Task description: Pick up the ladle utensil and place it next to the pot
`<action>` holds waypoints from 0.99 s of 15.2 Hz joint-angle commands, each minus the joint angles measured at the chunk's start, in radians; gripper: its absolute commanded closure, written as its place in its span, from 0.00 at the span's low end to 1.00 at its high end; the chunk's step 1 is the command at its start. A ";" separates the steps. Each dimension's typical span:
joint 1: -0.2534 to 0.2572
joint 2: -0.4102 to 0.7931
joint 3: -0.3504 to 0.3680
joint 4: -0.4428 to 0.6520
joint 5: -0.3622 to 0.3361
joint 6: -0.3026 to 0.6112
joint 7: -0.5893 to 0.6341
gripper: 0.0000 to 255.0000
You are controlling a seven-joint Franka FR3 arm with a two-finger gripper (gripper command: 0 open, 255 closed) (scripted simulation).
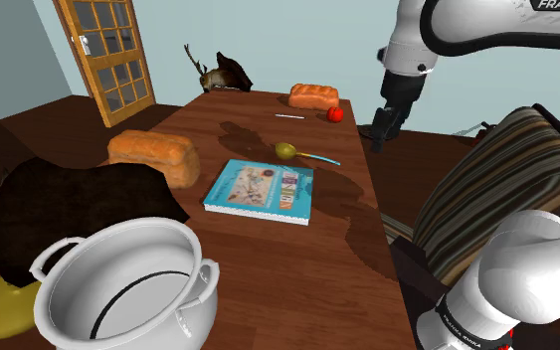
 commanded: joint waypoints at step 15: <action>0.018 0.402 -0.156 0.041 -0.088 0.441 -0.328 0.00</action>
